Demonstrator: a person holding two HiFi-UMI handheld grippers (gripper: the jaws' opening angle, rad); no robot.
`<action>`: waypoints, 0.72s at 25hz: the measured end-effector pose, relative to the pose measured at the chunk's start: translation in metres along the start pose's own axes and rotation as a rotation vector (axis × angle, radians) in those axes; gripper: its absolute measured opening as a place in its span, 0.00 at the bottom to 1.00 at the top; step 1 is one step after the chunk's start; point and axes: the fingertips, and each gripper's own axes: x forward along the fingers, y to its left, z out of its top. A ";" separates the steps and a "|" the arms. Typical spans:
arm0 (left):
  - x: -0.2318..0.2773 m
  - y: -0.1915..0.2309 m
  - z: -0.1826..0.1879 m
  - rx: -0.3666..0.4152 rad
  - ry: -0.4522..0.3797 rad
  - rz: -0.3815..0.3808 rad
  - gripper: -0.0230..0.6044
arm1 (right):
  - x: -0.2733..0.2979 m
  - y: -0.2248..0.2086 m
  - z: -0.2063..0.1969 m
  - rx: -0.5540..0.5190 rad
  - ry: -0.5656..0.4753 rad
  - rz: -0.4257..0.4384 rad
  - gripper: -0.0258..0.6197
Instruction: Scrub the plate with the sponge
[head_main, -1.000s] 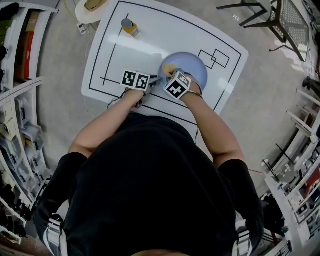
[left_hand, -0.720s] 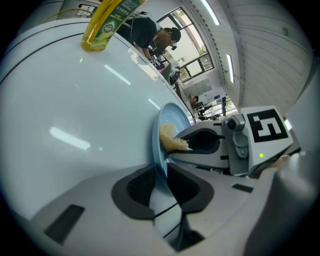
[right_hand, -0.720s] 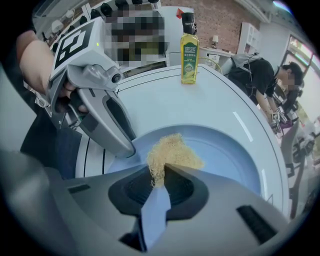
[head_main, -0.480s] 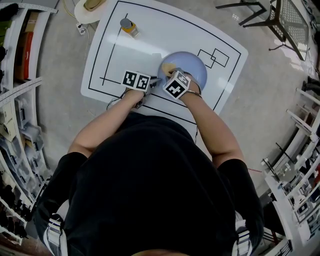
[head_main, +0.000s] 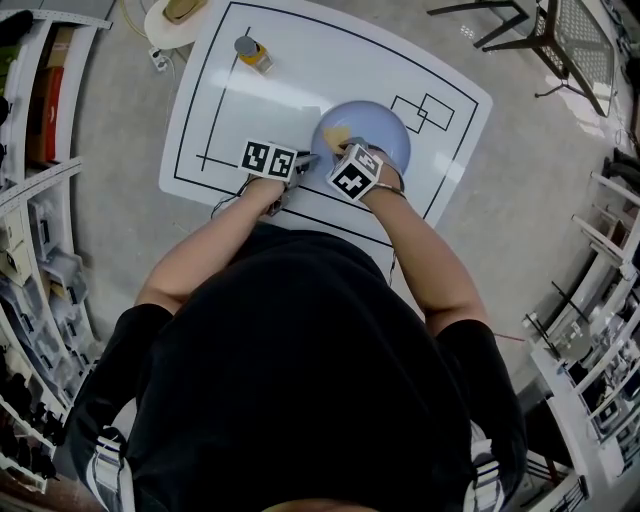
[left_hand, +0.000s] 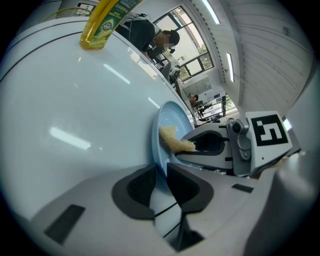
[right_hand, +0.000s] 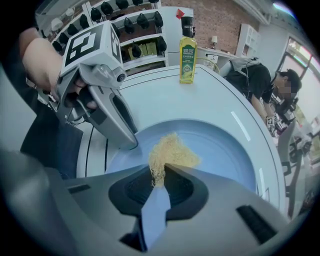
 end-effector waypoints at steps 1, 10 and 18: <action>0.000 0.000 0.000 0.000 0.001 0.000 0.16 | 0.001 0.001 -0.003 -0.002 0.006 0.002 0.13; 0.000 0.001 -0.002 0.001 0.009 0.002 0.16 | 0.005 0.007 -0.010 -0.008 0.018 0.002 0.13; 0.000 0.000 -0.003 0.007 0.009 0.006 0.16 | 0.006 0.007 -0.010 -0.014 0.019 0.004 0.13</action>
